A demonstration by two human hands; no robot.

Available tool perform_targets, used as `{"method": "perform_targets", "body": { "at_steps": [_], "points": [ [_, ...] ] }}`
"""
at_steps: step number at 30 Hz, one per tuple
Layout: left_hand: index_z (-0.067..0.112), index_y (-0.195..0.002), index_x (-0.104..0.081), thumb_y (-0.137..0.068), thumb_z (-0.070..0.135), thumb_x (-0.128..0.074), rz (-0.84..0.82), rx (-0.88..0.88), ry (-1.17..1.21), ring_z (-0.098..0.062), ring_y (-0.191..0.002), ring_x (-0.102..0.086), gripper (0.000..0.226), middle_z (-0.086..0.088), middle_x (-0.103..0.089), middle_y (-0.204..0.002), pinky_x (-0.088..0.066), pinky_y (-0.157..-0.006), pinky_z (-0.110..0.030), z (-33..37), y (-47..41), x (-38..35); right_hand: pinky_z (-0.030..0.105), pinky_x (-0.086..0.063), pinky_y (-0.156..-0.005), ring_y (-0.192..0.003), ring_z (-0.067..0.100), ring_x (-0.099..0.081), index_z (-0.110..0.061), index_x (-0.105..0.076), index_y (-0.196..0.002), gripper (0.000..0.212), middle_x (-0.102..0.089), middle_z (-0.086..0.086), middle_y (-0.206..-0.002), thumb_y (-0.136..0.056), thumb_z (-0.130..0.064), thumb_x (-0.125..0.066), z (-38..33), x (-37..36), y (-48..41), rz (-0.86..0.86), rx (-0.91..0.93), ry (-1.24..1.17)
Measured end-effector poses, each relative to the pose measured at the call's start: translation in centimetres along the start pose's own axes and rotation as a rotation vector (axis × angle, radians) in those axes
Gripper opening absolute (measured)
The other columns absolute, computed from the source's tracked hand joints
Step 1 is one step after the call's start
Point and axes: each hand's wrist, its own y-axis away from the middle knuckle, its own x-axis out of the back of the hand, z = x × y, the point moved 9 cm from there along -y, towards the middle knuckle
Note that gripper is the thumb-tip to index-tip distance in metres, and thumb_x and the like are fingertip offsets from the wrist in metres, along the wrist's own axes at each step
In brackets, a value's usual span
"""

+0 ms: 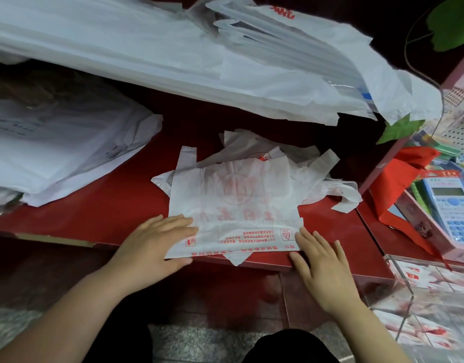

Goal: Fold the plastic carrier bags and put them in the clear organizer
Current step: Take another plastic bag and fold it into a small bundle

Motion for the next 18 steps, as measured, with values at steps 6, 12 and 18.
{"method": "perform_targets", "body": {
  "at_steps": [6, 12, 18],
  "points": [
    [0.018, -0.076, -0.076, -0.067, 0.027, -0.041, 0.312, -0.087, 0.005, -0.007, -0.088, -0.05, 0.037, 0.007, -0.072, -0.078, -0.034, -0.075, -0.01, 0.2, 1.7, 2.9, 0.039, -0.007, -0.112, -0.138, 0.021, -0.023, -0.017, -0.046, -0.134, 0.061, -0.034, 0.003, -0.147, -0.088, -0.053, -0.027, -2.2, 2.6, -2.0, 0.188, 0.066, -0.038],
    [0.008, -0.07, -0.074, -0.066, 0.022, -0.043, 0.557, -0.054, -0.11, -0.016, -0.068, -0.043, 0.034, 0.001, -0.064, -0.057, -0.034, -0.06, -0.027, 2.6, 2.9, 3.9, 0.031, -0.029, -0.076, -0.095, 0.021, -0.043, -0.022, -0.05, -0.105, 0.04, -0.066, 0.001, -0.107, -0.07, -0.04, -0.047, -13.6, 4.0, 1.9, 0.553, 0.551, 0.005],
    [0.018, -0.079, -0.067, -0.074, 0.021, -0.051, 0.639, -0.113, -0.009, -0.014, -0.063, -0.048, 0.017, 0.005, -0.059, -0.06, -0.034, -0.061, -0.025, 7.5, 3.9, 3.6, 0.027, -0.031, -0.066, -0.08, 0.018, -0.047, -0.016, -0.07, -0.067, 0.023, -0.07, -0.003, -0.076, -0.069, -0.026, -0.049, -11.9, 4.7, 1.3, 0.627, 0.524, -0.121]
  ]
}}
